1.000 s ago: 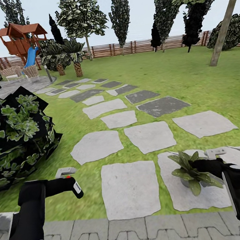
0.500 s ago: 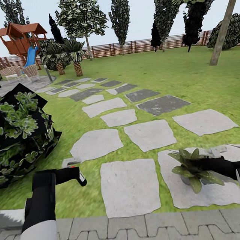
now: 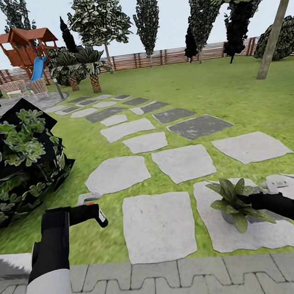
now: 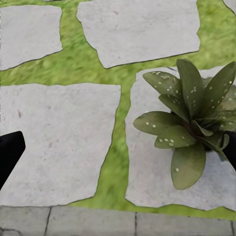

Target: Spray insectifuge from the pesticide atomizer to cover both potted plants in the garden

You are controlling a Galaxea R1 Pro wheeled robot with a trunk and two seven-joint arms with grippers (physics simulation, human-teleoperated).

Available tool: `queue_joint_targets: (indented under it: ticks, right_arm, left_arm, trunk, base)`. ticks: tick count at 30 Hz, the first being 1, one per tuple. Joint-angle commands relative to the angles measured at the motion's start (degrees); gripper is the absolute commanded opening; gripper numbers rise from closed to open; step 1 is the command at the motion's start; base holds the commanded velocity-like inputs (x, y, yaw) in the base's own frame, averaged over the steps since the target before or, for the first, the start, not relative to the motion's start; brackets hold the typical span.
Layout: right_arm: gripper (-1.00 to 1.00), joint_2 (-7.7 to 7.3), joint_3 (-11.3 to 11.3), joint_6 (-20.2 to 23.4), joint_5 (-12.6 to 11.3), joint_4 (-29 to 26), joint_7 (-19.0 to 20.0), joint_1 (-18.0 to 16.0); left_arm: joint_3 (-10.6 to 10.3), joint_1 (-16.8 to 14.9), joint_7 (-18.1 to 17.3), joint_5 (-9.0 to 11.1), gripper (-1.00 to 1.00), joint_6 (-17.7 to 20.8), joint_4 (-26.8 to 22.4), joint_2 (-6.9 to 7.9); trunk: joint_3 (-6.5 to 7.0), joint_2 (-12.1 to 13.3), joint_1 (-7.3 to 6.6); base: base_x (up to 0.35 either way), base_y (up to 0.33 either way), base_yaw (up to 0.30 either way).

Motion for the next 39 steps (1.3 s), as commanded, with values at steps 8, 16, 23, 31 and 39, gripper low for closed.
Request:
queue_joint_targets:
  ticks: [8, 16, 23, 31, 39]
  right_arm:
    - [1.0, 0.09, -0.1, -0.7, 0.4, -0.1, 0.8, -0.1]
    - [1.0, 0.31, 0.1, -2.0, 0.2, -0.1, 1.1, -0.1]
    - [1.0, 0.37, 0.1, -2.1, 0.1, -0.1, 1.1, -0.1]
    - [1.0, 0.34, 0.0, -2.1, 0.1, -0.1, 1.1, -0.1]
    - [1.0, 0.29, 0.0, -2.1, 0.1, -0.1, 1.1, -0.1]
  left_arm:
    - [0.5, 0.0, -0.6, -0.4, -1.0, 0.1, -0.9, 0.01]
    - [0.3, 0.4, -0.6, -0.3, -1.0, -1.3, -1.2, -0.09]
    - [0.4, 0.5, -0.6, -0.3, -1.0, -1.4, -1.2, -0.09]
    - [0.4, 0.5, -0.6, -0.3, -1.0, -1.4, -1.2, -0.08]
    - [0.2, 0.5, -0.6, -0.3, -1.0, -1.5, -1.2, -0.11]
  trunk:
    - [-0.7, -1.6, 0.87]
    - [-0.69, -1.6, 0.87]
    - [-0.69, -1.6, 0.87]
    - [-0.69, -1.6, 0.87]
    - [-0.69, -1.6, 0.87]
  base:
    - [0.0, 0.0, 0.0]
    - [0.057, 0.091, 0.0]
    - [0.166, 0.255, 0.059]
    - [0.275, 0.14, 0.23]
    - [0.328, -0.089, 0.057]
